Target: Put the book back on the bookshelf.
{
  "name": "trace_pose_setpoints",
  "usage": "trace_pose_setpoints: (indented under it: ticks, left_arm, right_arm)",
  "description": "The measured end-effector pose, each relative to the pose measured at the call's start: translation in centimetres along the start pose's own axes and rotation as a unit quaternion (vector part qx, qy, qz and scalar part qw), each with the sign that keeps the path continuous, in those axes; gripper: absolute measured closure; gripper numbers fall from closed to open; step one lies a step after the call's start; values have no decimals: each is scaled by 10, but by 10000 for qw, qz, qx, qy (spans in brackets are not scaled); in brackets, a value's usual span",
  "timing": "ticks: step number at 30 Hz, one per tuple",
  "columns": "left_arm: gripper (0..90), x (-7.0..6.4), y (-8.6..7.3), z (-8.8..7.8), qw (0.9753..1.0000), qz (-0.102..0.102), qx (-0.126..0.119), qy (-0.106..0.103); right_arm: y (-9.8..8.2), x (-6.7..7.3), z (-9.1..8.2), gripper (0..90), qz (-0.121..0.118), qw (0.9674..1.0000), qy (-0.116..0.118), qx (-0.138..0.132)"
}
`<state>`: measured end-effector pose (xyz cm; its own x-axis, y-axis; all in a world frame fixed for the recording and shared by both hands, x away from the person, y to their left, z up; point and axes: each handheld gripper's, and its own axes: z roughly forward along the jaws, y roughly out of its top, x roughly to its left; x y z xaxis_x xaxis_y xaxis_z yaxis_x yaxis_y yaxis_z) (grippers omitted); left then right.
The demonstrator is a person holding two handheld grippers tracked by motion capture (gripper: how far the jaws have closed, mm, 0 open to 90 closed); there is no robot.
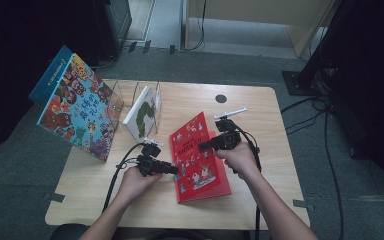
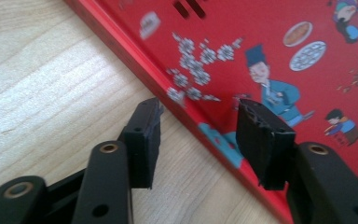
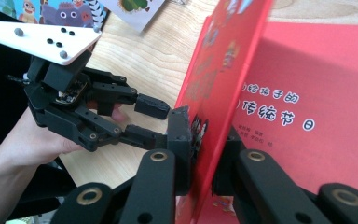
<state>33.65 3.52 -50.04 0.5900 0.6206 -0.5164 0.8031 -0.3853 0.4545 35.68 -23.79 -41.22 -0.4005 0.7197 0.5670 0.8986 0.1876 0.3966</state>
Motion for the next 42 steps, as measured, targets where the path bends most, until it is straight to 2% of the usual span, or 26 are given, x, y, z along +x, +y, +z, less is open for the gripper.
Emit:
trace_pose_setpoints:
  ticks: [5,9,13,16,19,20,22,23,24,25,27,31,35,38,42]
  left_arm:
    - [480,2,0,0,10000,18,-56,-18]
    - [470,2,0,0,9999,90,-124,20]
    - [467,1,-1,0,9997,163,-159,50]
    - [435,0,-3,1,9995,226,-207,55]
    - [434,0,-4,1,9994,193,-266,57]
    - [434,1,-5,1,9994,184,-280,7]
    - [435,4,-5,1,9994,-10,-259,-221]
    - [434,4,-5,1,9994,-10,-259,-221]
    - [435,7,-3,2,9982,-289,-218,-469]
    - [434,8,-3,2,9981,-301,-181,-509]
    - [436,7,-3,1,9985,-246,-180,-457]
    - [418,5,0,1,9990,-269,-229,-285]
    - [396,0,4,-3,9991,-123,-321,-256]
    - [374,-3,7,-5,9993,-10,-352,-129]
    - [358,-3,10,-6,9989,-51,-427,-188]
  right_arm:
    - [6,2,-4,853,15,9999,-27,108]
    - [12,6,-8,868,-207,9995,-146,174]
    - [15,10,-13,882,-334,9987,-277,264]
    - [15,11,-15,886,-366,9986,-284,265]
    - [15,11,-15,884,-465,9983,-278,216]
    - [15,11,-15,885,-430,9985,-273,214]
    - [15,10,-16,888,-391,9987,-267,203]
    - [15,10,-16,889,-348,9989,-245,210]
    - [15,9,-17,890,-349,9989,-223,196]
    - [15,8,-17,890,-346,9990,-222,188]
    - [15,8,-18,889,-356,9990,-185,198]
    - [15,8,-21,890,-405,9989,-124,198]
    - [15,6,-28,891,-350,9993,-6,86]
    - [15,5,-34,891,-328,9994,68,-9]
    - [15,5,-41,890,-346,9993,141,-94]
